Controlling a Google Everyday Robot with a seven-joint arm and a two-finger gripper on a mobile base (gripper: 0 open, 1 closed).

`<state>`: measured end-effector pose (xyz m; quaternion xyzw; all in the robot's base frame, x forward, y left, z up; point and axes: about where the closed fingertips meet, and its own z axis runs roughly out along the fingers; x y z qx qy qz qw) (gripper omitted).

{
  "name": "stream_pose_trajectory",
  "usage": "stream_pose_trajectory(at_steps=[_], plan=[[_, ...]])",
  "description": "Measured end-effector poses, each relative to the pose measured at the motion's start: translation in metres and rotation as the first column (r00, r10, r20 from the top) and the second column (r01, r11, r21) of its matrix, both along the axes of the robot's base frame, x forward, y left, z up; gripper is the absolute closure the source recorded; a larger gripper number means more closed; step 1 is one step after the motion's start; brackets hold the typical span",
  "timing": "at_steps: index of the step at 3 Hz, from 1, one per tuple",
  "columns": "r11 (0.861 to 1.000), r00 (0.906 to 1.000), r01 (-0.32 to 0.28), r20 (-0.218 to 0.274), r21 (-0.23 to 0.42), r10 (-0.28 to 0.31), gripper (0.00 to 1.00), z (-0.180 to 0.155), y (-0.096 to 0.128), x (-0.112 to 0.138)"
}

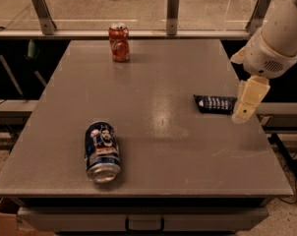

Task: Move rxbar blueberry near pepsi can

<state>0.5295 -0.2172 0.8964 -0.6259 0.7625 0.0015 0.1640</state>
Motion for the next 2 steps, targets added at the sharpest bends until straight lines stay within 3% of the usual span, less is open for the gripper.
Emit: stream_pose_trajectory(at_steps=[1, 2], plan=[[1.0, 1.0, -0.005, 0.0, 0.014, 0.005, 0.0, -0.029, 0.0, 0.015], [0.999, 0.9999, 0.012, -0.002, 0.029, -0.012, 0.17, -0.049, -0.004, 0.028]])
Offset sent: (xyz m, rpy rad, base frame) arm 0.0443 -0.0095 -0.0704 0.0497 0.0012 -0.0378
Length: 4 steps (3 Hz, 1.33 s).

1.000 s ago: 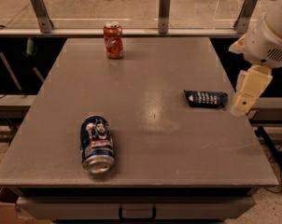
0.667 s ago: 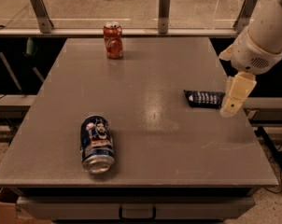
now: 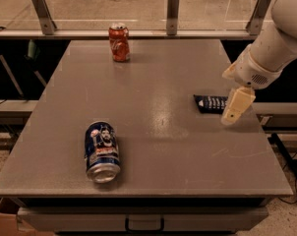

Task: Move rxbar blueberry near pepsi can

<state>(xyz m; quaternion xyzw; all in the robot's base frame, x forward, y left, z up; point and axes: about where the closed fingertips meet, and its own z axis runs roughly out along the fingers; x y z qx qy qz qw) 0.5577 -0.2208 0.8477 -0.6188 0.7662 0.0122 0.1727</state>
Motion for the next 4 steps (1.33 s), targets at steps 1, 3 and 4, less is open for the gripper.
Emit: stream_pose_trajectory(at_steps=[1, 3, 4], plan=[[1.0, 0.9999, 0.013, -0.009, 0.018, -0.013, 0.41, -0.007, 0.002, 0.009], [0.997, 0.9978, 0.016, -0.066, 0.082, -0.011, 0.88, -0.008, 0.019, 0.004], [0.99, 0.9949, -0.018, -0.095, 0.141, 0.032, 1.0, 0.006, 0.044, -0.011]])
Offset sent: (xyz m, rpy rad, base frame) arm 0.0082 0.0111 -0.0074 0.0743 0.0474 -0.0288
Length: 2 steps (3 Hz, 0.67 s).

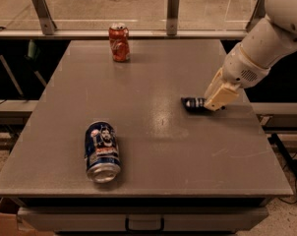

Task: Move rxbar blueberry near pepsi can

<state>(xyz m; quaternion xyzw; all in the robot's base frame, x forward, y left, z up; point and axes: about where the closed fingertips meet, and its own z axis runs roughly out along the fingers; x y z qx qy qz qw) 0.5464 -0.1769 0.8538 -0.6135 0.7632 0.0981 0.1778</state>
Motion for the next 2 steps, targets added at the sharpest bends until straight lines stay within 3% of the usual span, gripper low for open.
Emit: stream_pose_trajectory(at_steps=[1, 2], plan=[[0.994, 0.9964, -0.085, 0.01, 0.068, 0.084, 1.0, 0.032, 0.035, -0.023], [0.981, 0.987, -0.159, 0.042, 0.112, 0.155, 1.0, 0.064, 0.067, -0.042]])
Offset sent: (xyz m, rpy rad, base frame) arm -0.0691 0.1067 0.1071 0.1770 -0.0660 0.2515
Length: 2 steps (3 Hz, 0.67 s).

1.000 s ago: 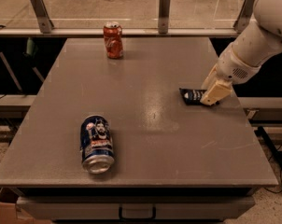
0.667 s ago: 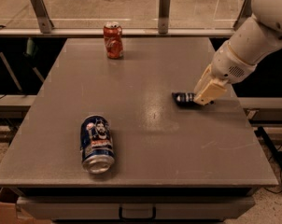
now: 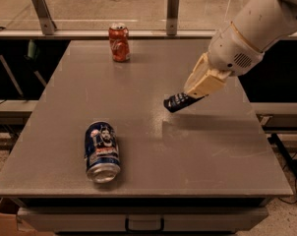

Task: Move rxbar blueberry near pepsi can

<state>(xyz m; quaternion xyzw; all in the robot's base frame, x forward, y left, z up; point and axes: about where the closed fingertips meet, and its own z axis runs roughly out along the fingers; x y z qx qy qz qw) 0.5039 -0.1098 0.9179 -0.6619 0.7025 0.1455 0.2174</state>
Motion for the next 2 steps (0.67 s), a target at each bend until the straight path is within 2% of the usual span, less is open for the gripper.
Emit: stream_pose_trajectory(at_steps=[1, 2], plan=[[0.996, 0.9965, -0.083, 0.012, 0.029, 0.083, 1.0, 0.014, 0.04, -0.023], [0.987, 0.9887, -0.15, 0.008, 0.052, 0.15, 1.0, 0.008, 0.076, -0.042]])
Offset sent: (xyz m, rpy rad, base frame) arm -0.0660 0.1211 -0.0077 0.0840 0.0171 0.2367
